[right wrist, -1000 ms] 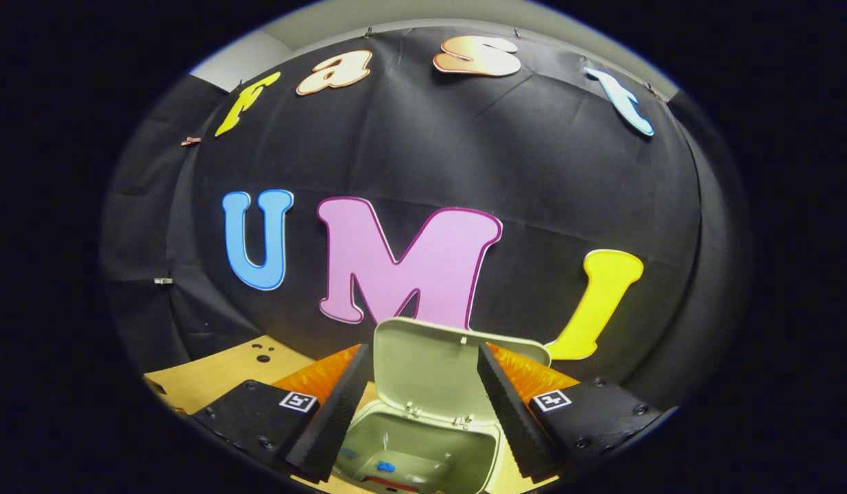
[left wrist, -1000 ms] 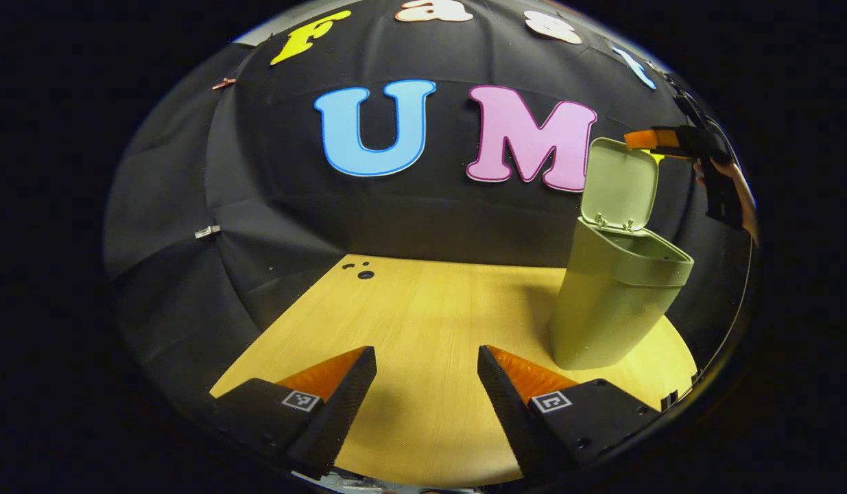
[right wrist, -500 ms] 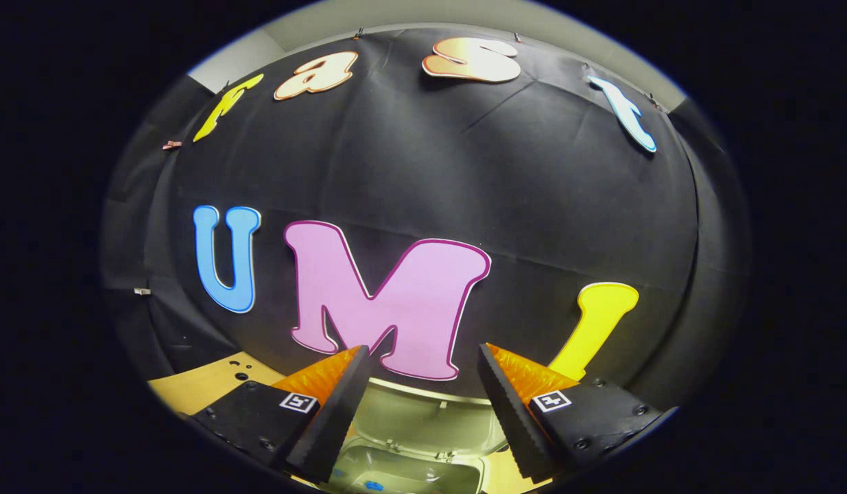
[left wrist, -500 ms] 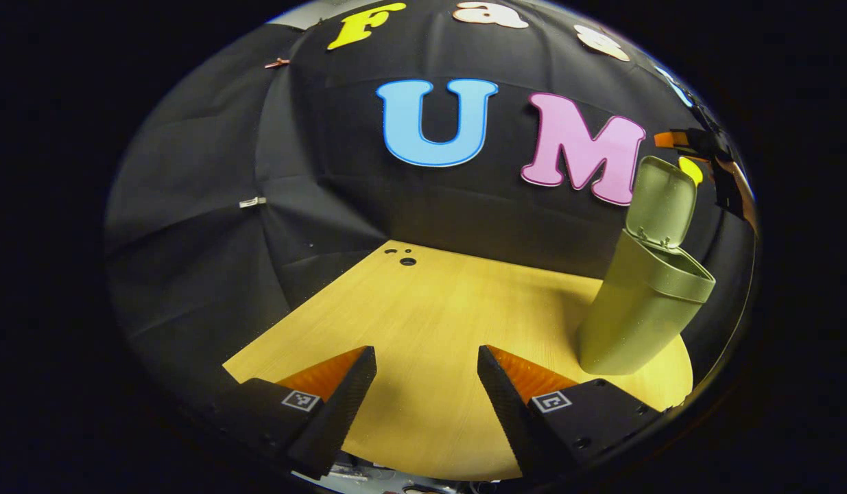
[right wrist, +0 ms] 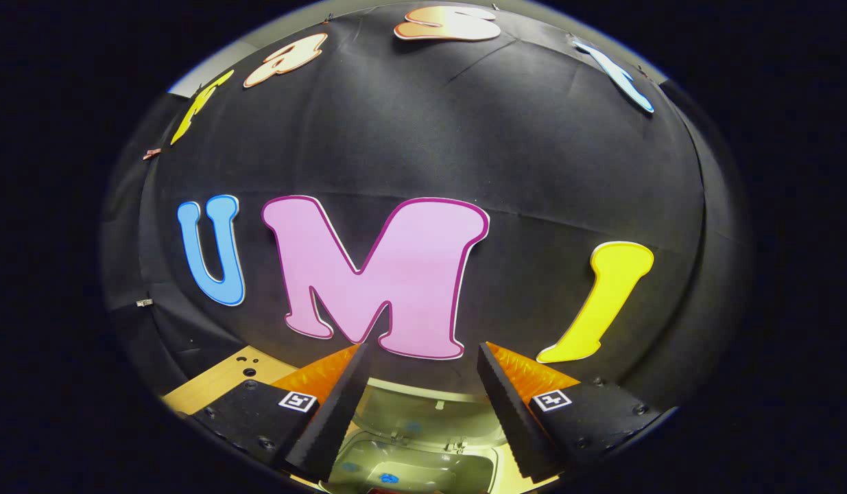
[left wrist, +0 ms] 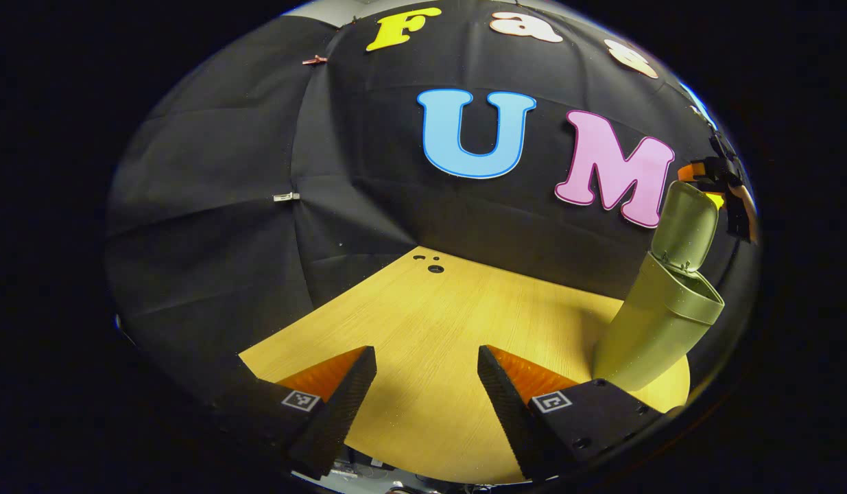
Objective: Press the lid of the desktop garbage bin to open it, pick up the crumpled paper on the desktop and throw it into the bin, then pick up the pop can on the desktop and drop it into the bin, and finally close the garbage bin lid.
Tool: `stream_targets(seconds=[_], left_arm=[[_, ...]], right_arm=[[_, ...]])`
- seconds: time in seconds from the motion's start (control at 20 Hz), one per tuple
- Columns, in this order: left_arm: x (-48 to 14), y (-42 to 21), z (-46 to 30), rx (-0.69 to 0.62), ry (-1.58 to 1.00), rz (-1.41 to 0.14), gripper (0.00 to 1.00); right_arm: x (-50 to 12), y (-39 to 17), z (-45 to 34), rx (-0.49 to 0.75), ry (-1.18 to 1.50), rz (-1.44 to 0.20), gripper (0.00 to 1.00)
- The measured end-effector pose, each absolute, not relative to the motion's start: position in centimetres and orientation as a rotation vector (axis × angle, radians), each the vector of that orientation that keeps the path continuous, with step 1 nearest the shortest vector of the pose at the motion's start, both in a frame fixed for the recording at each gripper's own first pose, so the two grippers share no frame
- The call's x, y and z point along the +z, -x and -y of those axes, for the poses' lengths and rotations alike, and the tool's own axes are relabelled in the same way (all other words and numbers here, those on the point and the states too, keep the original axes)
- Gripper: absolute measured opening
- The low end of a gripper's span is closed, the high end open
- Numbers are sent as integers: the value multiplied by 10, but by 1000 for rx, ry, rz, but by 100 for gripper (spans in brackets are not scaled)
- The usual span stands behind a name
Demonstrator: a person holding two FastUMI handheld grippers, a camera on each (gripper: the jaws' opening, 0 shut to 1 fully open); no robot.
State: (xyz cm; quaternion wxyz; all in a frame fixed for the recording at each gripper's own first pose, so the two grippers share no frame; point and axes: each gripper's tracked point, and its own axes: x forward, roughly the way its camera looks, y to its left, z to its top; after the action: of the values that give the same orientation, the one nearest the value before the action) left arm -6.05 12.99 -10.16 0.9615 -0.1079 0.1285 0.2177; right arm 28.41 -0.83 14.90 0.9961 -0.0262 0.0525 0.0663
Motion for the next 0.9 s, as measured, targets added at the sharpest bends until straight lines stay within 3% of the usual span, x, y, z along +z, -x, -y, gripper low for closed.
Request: stream_targets(seconds=[0.5, 0.9], left_arm=[[-113, 67, -108, 380, 173, -288, 96], [-124, 73, -86, 329, 129, -317, 96]], right_arm=[[123, -225, -4, 192, 1, -121, 96], [56, -176, -10, 248, -53, -222, 97]])
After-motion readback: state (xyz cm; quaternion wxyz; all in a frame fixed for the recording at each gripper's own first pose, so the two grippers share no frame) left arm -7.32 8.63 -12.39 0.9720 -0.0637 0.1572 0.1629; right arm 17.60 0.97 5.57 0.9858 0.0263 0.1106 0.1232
